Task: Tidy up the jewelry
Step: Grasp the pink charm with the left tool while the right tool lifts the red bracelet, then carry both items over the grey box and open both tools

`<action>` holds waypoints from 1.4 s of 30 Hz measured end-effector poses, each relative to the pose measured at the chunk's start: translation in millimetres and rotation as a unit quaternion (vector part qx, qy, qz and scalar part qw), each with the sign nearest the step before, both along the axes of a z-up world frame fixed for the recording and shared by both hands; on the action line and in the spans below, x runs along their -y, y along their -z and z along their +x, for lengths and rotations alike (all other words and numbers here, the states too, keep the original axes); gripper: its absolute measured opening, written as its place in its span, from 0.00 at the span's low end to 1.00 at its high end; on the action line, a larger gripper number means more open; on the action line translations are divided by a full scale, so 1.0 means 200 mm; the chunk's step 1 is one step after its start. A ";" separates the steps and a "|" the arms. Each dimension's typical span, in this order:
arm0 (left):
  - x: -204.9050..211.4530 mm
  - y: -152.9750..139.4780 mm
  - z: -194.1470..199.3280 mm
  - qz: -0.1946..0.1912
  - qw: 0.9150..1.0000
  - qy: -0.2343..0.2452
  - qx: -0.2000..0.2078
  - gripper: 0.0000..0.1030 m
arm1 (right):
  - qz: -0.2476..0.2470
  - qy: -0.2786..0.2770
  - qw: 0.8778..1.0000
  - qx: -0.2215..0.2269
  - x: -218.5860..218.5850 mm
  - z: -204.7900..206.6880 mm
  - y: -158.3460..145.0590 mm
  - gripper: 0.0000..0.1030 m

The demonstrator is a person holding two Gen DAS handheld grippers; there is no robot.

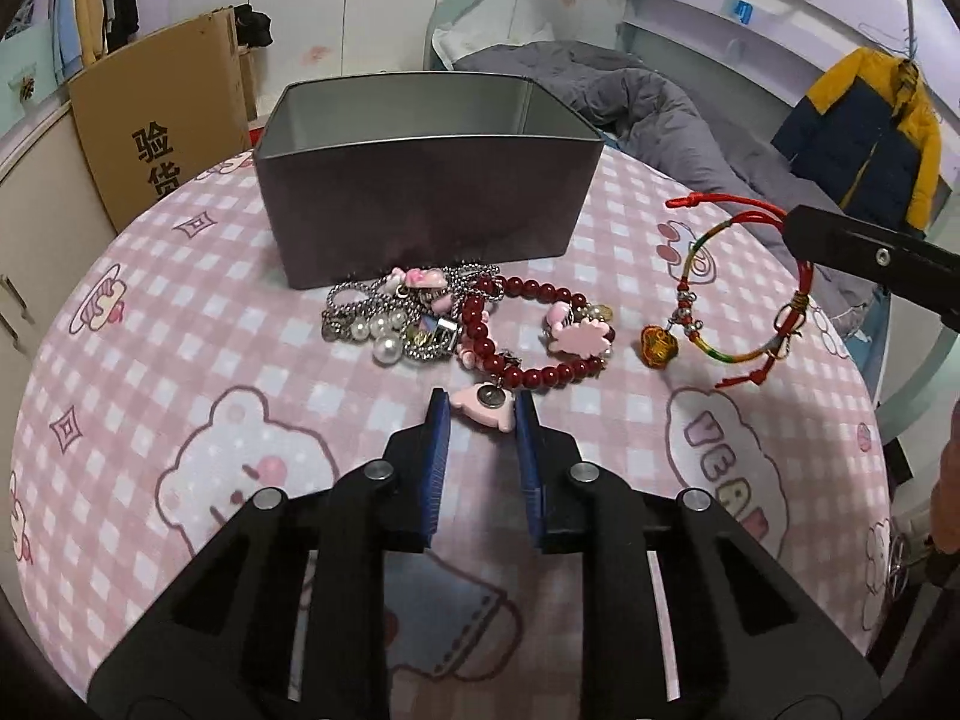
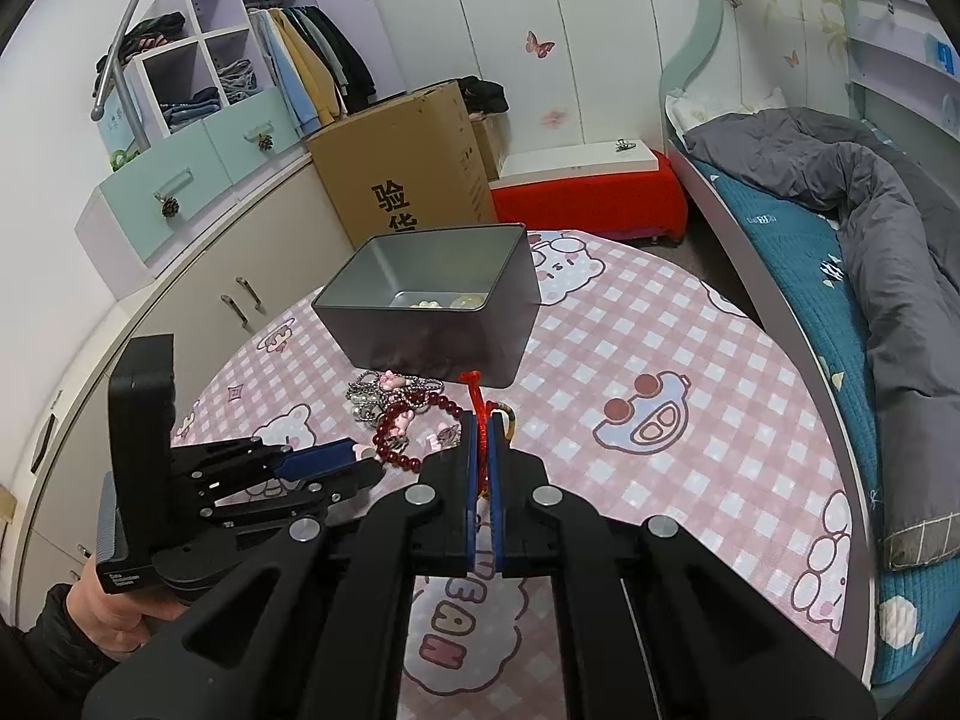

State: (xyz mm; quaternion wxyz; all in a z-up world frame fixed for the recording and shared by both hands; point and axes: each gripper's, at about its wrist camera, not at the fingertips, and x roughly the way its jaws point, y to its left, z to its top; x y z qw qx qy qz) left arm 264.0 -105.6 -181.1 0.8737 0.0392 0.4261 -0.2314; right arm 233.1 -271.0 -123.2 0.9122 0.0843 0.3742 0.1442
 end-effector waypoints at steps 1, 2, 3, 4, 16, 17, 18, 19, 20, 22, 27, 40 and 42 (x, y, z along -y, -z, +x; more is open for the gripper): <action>-0.01 0.00 -0.01 -0.002 1.000 0.000 0.000 0.21 | 0.000 0.000 1.000 0.000 0.00 0.00 0.00 0.02; -0.02 -0.01 -0.01 -0.003 1.000 0.000 -0.001 0.21 | 0.000 -0.001 1.000 0.001 -0.01 -0.01 0.00 0.02; -0.03 -0.02 -0.03 -0.005 1.000 -0.001 0.000 0.21 | 0.000 -0.002 1.000 0.002 -0.01 -0.01 -0.01 0.02; -0.04 -0.03 -0.04 -0.007 1.000 -0.002 0.001 0.21 | 0.000 -0.002 1.000 0.003 -0.01 -0.01 -0.02 0.02; -0.21 -0.36 -0.16 -0.028 0.996 -0.025 0.081 0.21 | -0.001 -0.023 0.999 0.025 -0.10 -0.01 -0.11 0.02; -0.22 -0.40 -0.15 -0.032 0.995 -0.026 0.089 0.21 | -0.003 -0.027 0.999 0.032 -0.11 -0.01 -0.15 0.02; -0.22 -0.43 -0.15 -0.035 0.994 -0.028 0.098 0.21 | -0.004 -0.031 0.999 0.039 -0.12 0.00 -0.17 0.02; -0.24 -0.46 -0.13 -0.037 0.993 -0.029 0.104 0.21 | -0.004 -0.035 0.998 0.047 -0.13 0.01 -0.21 0.02; -0.25 -0.50 -0.12 -0.040 0.992 -0.032 0.112 0.21 | -0.006 -0.038 0.998 0.056 -0.14 0.02 -0.24 0.02; -0.25 -0.55 -0.09 -0.045 0.990 -0.037 0.125 0.21 | -0.010 -0.045 0.996 0.072 -0.16 0.04 -0.31 0.02; -0.25 -0.69 0.01 -0.052 0.986 -0.040 0.151 0.21 | -0.015 -0.058 0.992 0.114 -0.19 0.10 -0.48 0.02; -0.17 -0.76 0.31 -0.065 0.988 -0.036 0.137 0.21 | -0.011 -0.061 0.989 0.135 -0.19 0.37 -0.61 0.02; -0.15 -0.74 0.35 -0.061 0.989 -0.037 0.130 0.21 | -0.009 -0.060 0.990 0.124 -0.19 0.42 -0.57 0.02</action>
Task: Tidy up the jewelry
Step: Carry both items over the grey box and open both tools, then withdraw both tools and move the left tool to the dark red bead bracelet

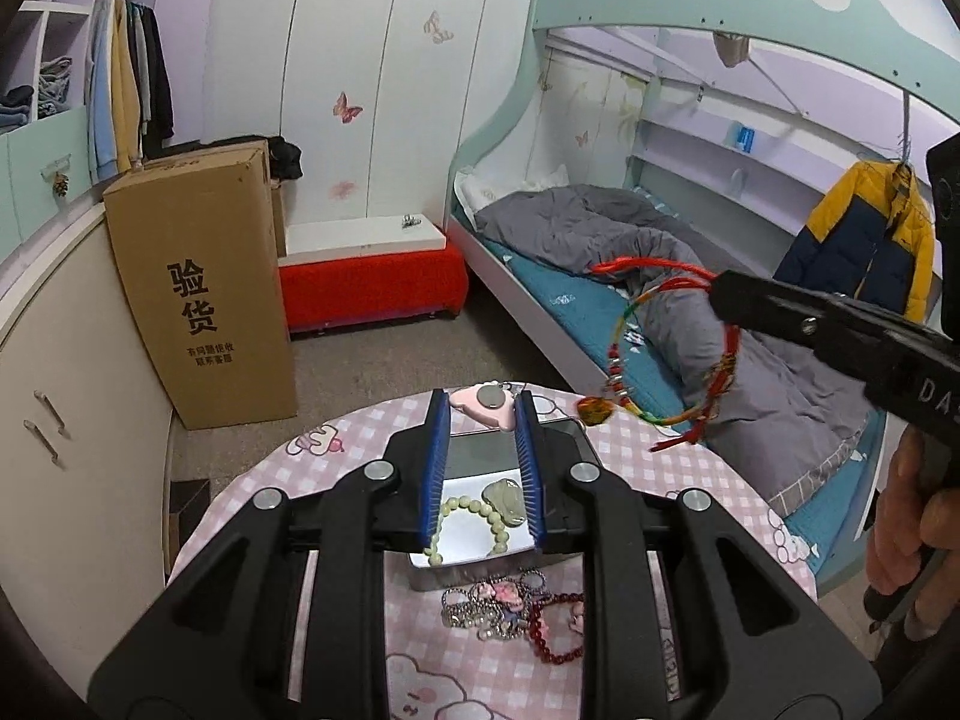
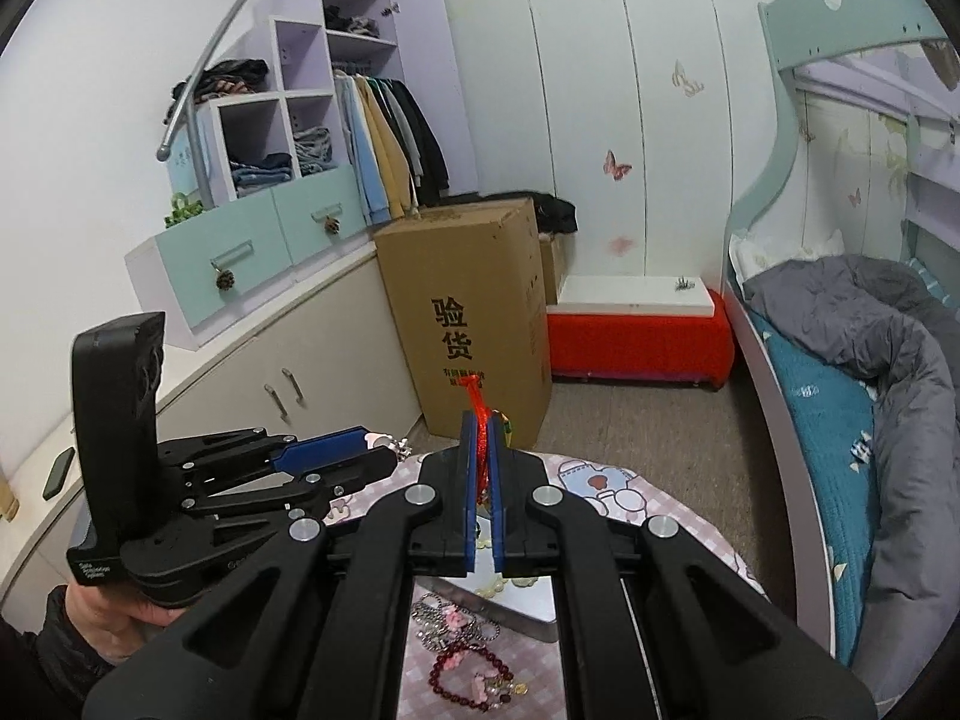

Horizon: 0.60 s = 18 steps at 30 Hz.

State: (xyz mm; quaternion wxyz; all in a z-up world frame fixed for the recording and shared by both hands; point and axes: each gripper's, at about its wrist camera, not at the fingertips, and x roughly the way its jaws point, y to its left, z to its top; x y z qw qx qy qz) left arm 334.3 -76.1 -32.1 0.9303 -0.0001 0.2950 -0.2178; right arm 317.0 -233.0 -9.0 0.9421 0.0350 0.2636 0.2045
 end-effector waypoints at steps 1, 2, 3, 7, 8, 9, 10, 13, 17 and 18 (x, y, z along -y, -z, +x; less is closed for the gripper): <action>0.01 0.02 0.03 0.002 1.000 0.000 -0.006 0.21 | 0.002 -0.003 1.000 -0.004 0.00 0.02 0.02 0.02; 0.02 0.04 0.06 0.005 1.000 0.002 -0.015 0.22 | 0.002 -0.001 1.000 -0.014 0.00 0.06 0.06 0.03; 0.03 0.06 0.08 0.011 1.000 0.002 -0.021 0.23 | 0.002 0.003 1.000 -0.022 0.00 0.09 0.09 0.05; 0.05 0.12 0.16 0.050 0.997 -0.051 -0.012 0.90 | 0.013 0.024 0.998 -0.062 0.04 0.19 0.23 0.21; 0.04 0.13 0.15 0.050 0.997 -0.057 -0.001 0.90 | 0.018 0.033 0.997 -0.070 0.05 0.20 0.25 0.33; 0.03 0.13 0.16 0.052 0.997 -0.062 -0.002 0.90 | 0.026 0.042 0.996 -0.075 0.07 0.20 0.27 0.41; 0.01 0.13 0.16 0.052 0.997 -0.064 -0.002 0.90 | 0.034 0.052 0.995 -0.075 0.10 0.19 0.28 0.70; -0.05 0.12 0.14 0.047 0.995 -0.086 0.007 0.92 | 0.051 0.082 0.994 -0.058 0.16 0.14 0.27 0.92; -0.12 0.10 0.08 0.033 0.994 -0.105 0.012 0.92 | 0.054 0.099 0.992 -0.059 0.21 0.11 0.25 0.93; -0.13 0.09 0.05 0.030 0.993 -0.109 0.013 0.92 | 0.051 0.104 0.992 -0.057 0.22 0.09 0.24 0.93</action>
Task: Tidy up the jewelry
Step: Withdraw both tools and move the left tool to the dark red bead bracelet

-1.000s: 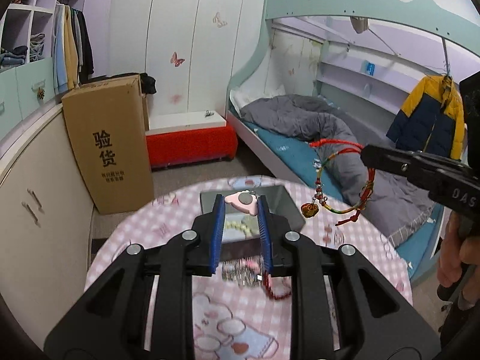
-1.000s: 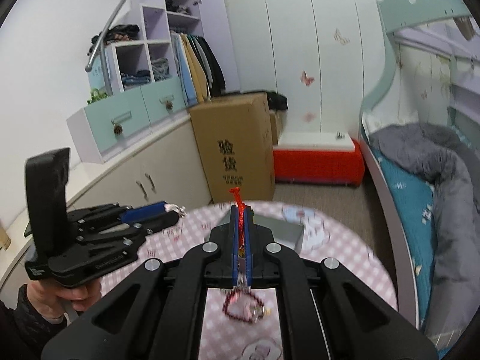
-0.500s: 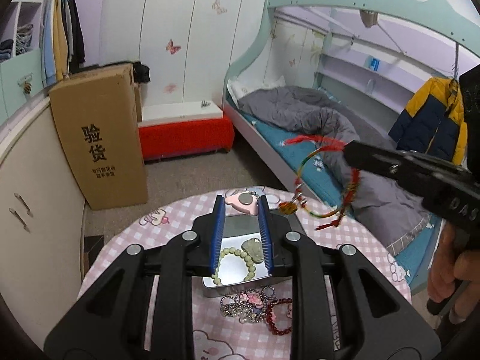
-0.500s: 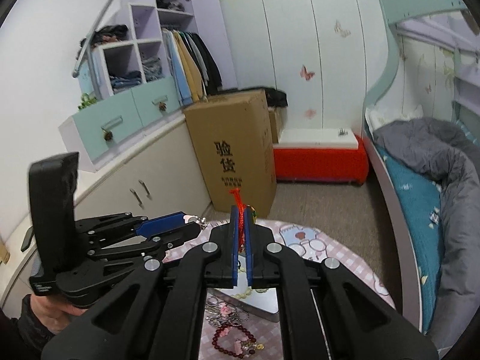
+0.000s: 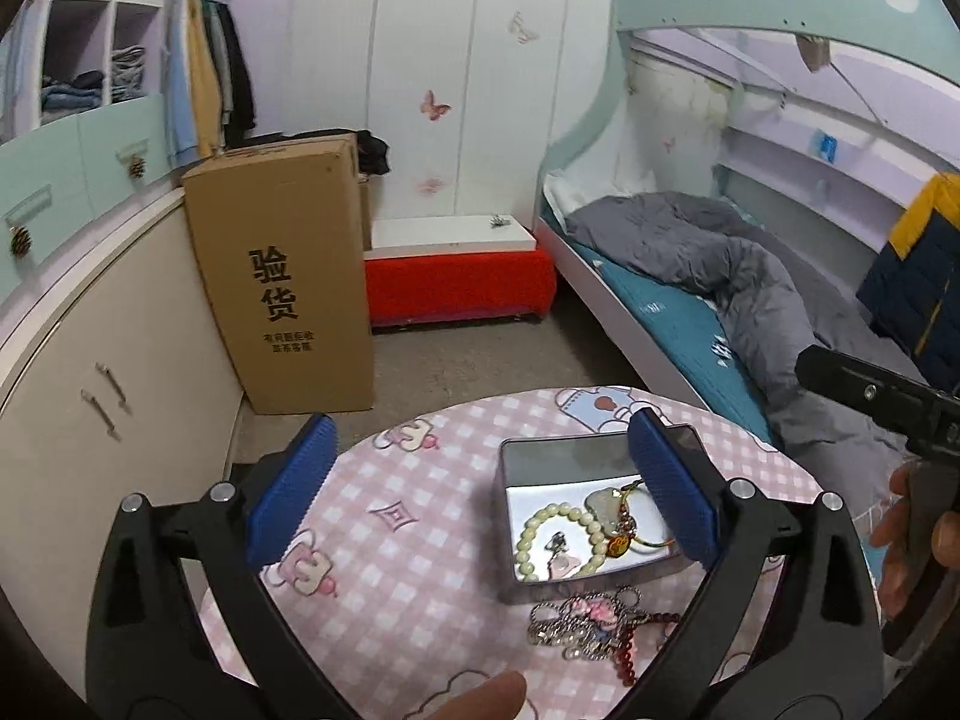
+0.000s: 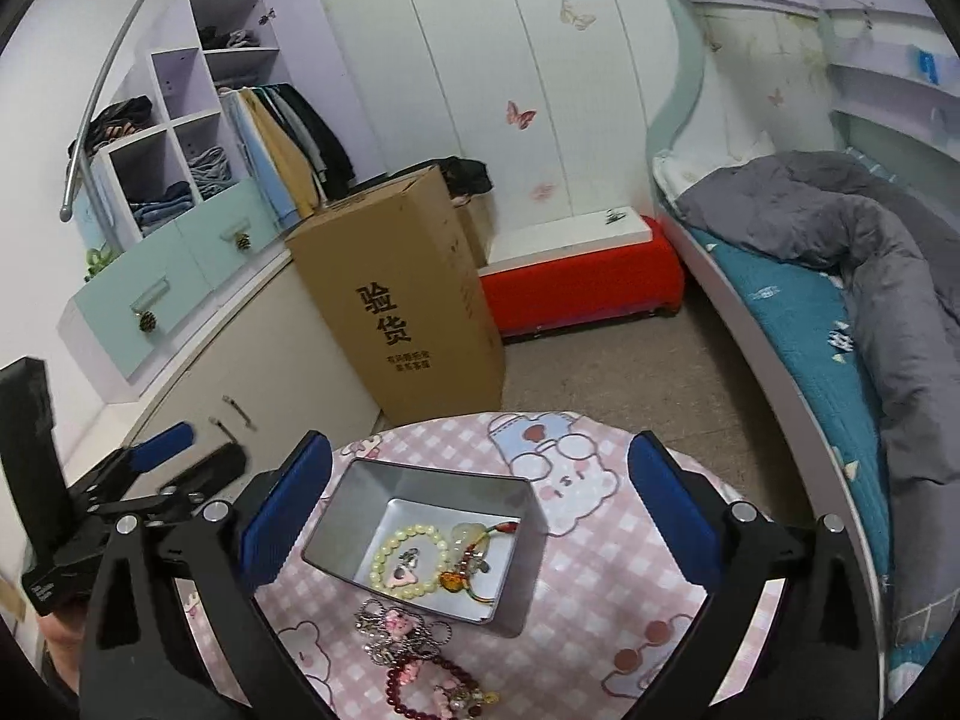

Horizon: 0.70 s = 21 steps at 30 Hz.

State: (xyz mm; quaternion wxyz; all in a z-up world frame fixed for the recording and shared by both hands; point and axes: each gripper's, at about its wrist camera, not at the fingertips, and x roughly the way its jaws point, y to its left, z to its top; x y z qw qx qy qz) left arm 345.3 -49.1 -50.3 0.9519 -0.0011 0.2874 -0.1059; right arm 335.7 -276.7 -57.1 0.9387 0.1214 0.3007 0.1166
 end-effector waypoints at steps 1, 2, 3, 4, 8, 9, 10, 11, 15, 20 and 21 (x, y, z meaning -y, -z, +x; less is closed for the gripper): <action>-0.01 0.00 -0.02 -0.002 1.000 -0.002 0.001 0.92 | -0.001 0.001 1.000 0.001 0.00 0.00 0.00 0.93; -0.03 -0.01 -0.05 -0.006 1.000 -0.007 0.004 0.92 | -0.002 0.003 1.000 0.002 0.00 -0.01 -0.01 0.93; -0.04 -0.01 -0.07 -0.008 1.000 -0.010 0.006 0.92 | -0.003 0.004 1.000 0.003 0.01 -0.02 -0.01 0.93; -0.06 -0.03 -0.10 -0.012 1.000 -0.014 0.010 0.92 | -0.006 0.006 1.000 0.005 0.00 -0.03 -0.02 0.93; -0.12 -0.06 -0.18 -0.023 0.999 -0.019 0.021 0.92 | -0.008 0.009 1.000 0.013 -0.01 -0.07 -0.05 0.93; -0.13 -0.07 -0.21 -0.025 0.999 -0.020 0.023 0.92 | -0.009 0.010 1.000 0.014 -0.02 -0.08 -0.06 0.93; -0.14 -0.08 -0.23 -0.028 0.999 -0.022 0.026 0.92 | -0.010 0.011 1.000 0.016 -0.02 -0.10 -0.06 0.93; -0.16 -0.09 -0.26 -0.031 0.999 -0.022 0.029 0.92 | -0.010 0.011 1.000 0.018 -0.02 -0.11 -0.07 0.93; -0.18 -0.11 -0.34 -0.036 0.998 -0.027 0.035 0.92 | -0.011 0.010 1.000 0.026 -0.03 -0.17 -0.10 0.93; -0.20 -0.12 -0.42 -0.043 0.998 -0.030 0.039 0.92 | -0.012 0.003 0.999 0.032 -0.05 -0.23 -0.13 0.93; -0.20 -0.12 -0.44 -0.046 0.998 -0.032 0.039 0.92 | -0.011 0.002 0.999 0.035 -0.05 -0.24 -0.13 0.93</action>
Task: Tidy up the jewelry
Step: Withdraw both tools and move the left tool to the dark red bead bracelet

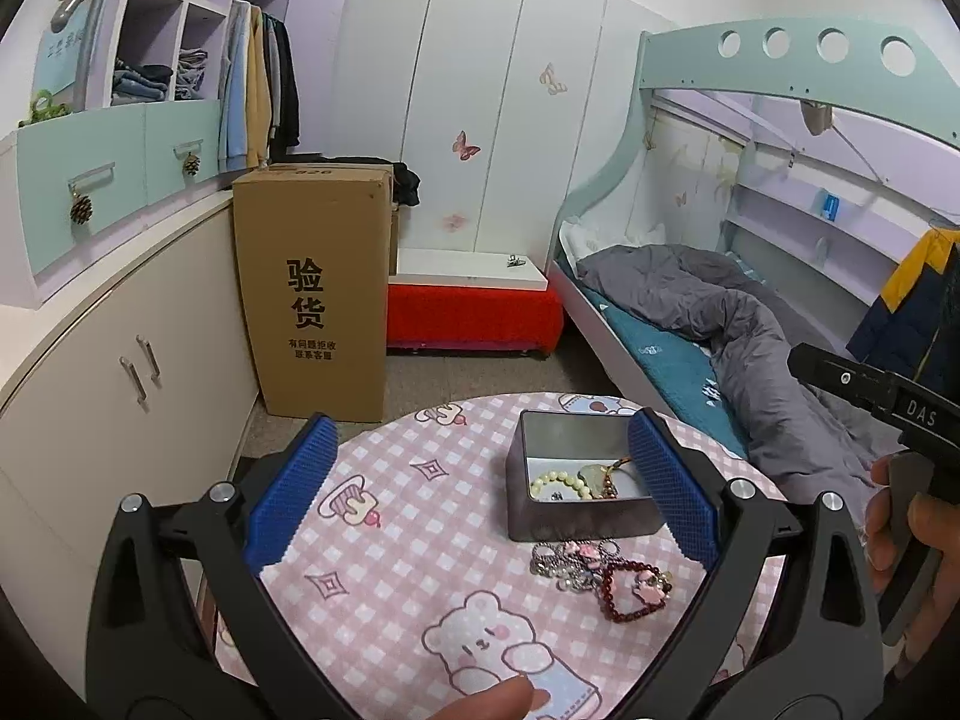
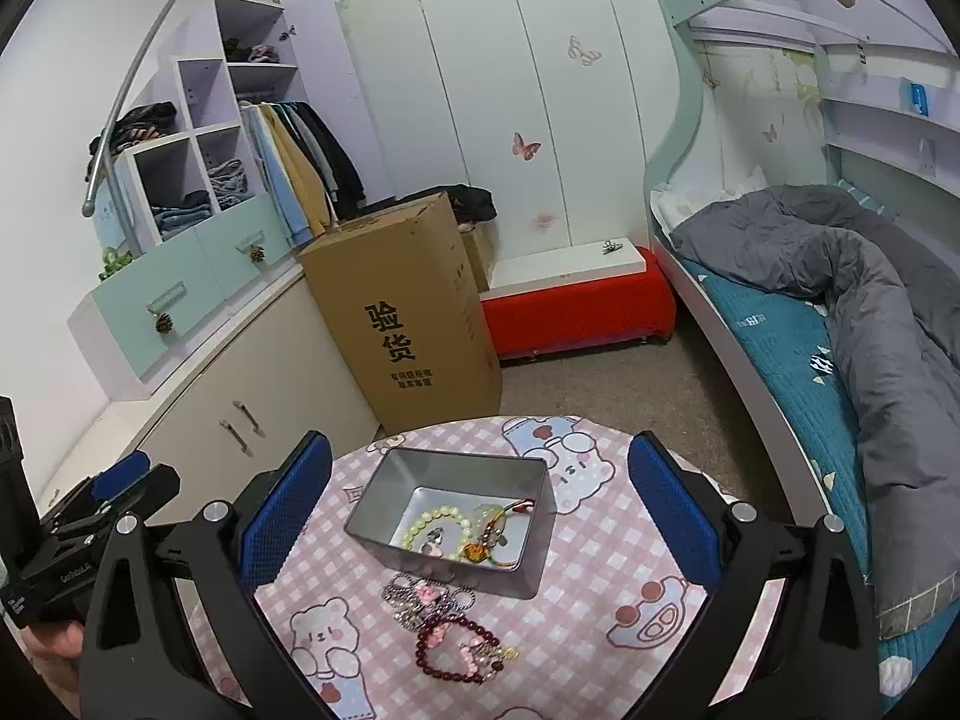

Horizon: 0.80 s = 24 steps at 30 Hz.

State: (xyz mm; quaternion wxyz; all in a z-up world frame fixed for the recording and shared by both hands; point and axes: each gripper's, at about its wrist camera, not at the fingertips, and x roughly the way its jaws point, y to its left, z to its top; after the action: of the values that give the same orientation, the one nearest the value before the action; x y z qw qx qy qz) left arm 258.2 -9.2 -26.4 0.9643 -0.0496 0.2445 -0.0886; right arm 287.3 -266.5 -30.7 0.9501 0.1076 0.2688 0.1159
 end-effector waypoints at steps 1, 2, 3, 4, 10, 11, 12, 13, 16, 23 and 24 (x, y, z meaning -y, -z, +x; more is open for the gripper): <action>-0.01 0.00 -0.01 -0.002 1.000 0.000 0.000 0.92 | 0.001 -0.001 1.000 0.003 0.00 -0.01 0.00 0.93; -0.01 0.01 -0.03 -0.005 1.000 -0.001 -0.001 0.92 | 0.001 -0.001 1.000 0.006 0.00 -0.03 -0.01 0.93; -0.01 0.01 -0.04 -0.009 1.000 -0.001 -0.001 0.92 | 0.002 -0.001 1.000 0.007 0.00 -0.05 -0.01 0.93; -0.02 0.02 -0.05 -0.011 1.000 0.000 -0.001 0.92 | 0.002 -0.001 1.000 0.008 0.01 -0.05 -0.02 0.93; 0.00 0.02 -0.12 -0.008 1.000 -0.002 0.005 0.92 | 0.000 0.001 1.000 0.021 0.02 -0.12 -0.04 0.93; 0.00 0.02 -0.13 -0.006 1.000 -0.003 0.008 0.92 | 0.000 0.001 1.000 0.023 0.02 -0.13 -0.04 0.93; 0.01 0.02 -0.14 -0.003 1.000 -0.004 0.011 0.92 | -0.001 0.002 1.000 0.025 0.02 -0.14 -0.05 0.93; 0.02 0.02 -0.15 -0.001 1.000 -0.003 0.012 0.92 | -0.002 0.003 1.000 0.026 0.02 -0.15 -0.05 0.93; 0.04 0.03 -0.18 0.007 1.000 0.004 0.015 0.92 | -0.006 0.006 1.000 0.028 0.01 -0.18 -0.04 0.93; 0.14 0.16 -0.20 0.025 0.999 0.029 -0.014 0.92 | -0.012 0.011 1.000 0.003 0.04 -0.24 0.09 0.93; 0.16 0.20 -0.20 0.028 0.999 0.034 -0.023 0.92 | -0.011 0.012 1.000 -0.001 0.04 -0.25 0.10 0.93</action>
State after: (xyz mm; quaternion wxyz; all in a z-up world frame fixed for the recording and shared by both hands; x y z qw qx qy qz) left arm 218.5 -40.3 -66.0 0.9559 -0.0165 0.2705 -0.1132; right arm 238.2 -275.0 -51.1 0.9522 0.1005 0.2701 0.1013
